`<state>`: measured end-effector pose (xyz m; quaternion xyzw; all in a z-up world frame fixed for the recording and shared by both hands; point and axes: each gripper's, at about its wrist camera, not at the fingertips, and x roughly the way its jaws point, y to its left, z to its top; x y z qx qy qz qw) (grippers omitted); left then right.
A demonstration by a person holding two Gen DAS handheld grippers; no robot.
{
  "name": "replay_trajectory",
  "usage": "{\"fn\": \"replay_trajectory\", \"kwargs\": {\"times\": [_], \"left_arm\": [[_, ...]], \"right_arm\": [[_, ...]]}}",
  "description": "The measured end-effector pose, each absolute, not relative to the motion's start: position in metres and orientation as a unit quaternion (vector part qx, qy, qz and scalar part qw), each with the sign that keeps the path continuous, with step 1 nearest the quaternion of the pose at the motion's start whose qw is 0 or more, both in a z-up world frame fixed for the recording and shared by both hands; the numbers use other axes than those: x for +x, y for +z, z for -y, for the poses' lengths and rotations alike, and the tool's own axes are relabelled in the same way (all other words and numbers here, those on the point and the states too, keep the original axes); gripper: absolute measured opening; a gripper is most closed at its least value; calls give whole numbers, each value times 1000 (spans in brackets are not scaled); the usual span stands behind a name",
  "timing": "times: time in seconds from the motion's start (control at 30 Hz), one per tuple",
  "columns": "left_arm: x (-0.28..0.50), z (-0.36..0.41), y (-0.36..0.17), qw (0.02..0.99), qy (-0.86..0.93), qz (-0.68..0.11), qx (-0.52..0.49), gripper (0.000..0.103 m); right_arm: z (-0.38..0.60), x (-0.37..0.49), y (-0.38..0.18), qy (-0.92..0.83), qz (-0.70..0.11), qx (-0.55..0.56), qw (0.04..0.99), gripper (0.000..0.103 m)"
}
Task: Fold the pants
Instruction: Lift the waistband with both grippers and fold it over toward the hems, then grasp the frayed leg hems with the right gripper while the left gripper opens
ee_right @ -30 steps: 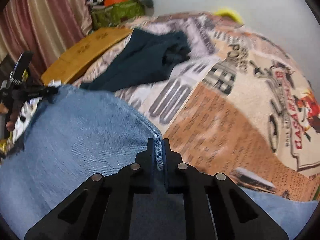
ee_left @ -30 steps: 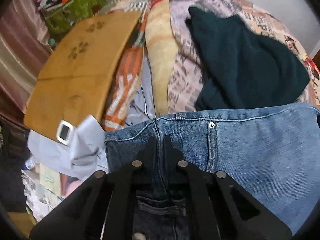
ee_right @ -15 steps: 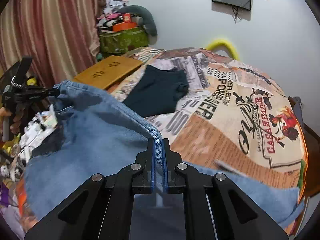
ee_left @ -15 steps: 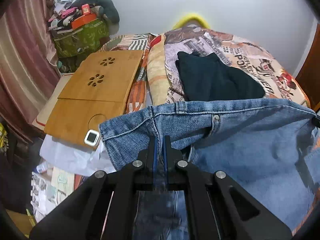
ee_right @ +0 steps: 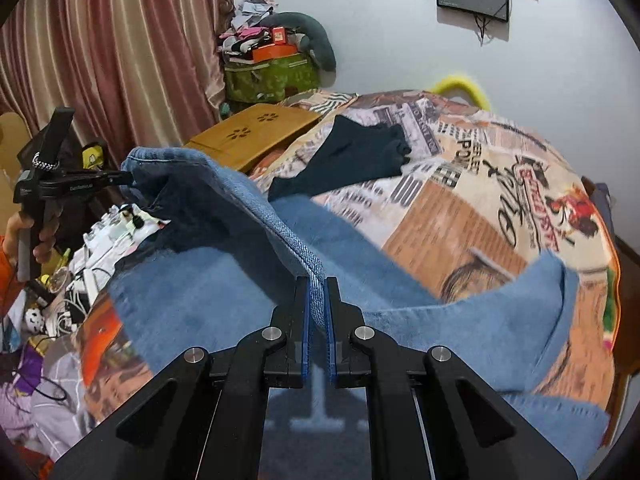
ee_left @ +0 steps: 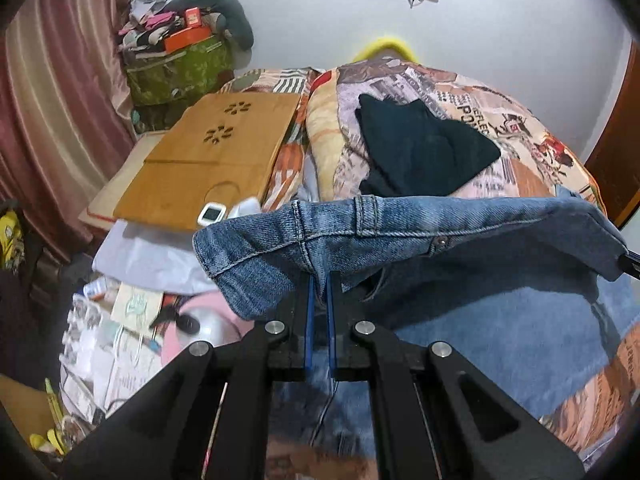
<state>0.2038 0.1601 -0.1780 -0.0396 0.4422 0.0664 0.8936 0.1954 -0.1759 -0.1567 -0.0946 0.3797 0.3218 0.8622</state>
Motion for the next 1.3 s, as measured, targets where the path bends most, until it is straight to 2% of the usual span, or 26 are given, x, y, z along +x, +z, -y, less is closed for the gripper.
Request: {"fn": "replay_trajectory", "kwargs": {"times": [0.5, 0.77, 0.87, 0.93, 1.03, 1.2, 1.3], "left_arm": [[145, -160, -245, 860, 71, -496, -96, 4], [125, -150, -241, 857, 85, -502, -74, 6], [122, -148, -229, 862, 87, -493, -74, 15], [122, -147, -218, 867, 89, -485, -78, 35], [125, -142, -198, 881, 92, -458, -78, 48], [145, -130, -174, 895, 73, -434, -69, 65], [167, -120, -166, 899, 67, -429, -62, 70]], "right_arm": [[180, 150, -196, 315, -408, -74, 854, 6], [189, 142, -188, 325, -412, -66, 849, 9], [197, 139, -178, 324, -403, -65, 854, 9], [205, 141, -171, 319, -398, -62, 858, 9], [224, 152, -159, 301, -393, -45, 868, 12], [261, 185, -146, 248, -383, -22, 889, 36], [279, 208, -144, 224, -392, -1, 892, 41]]}}
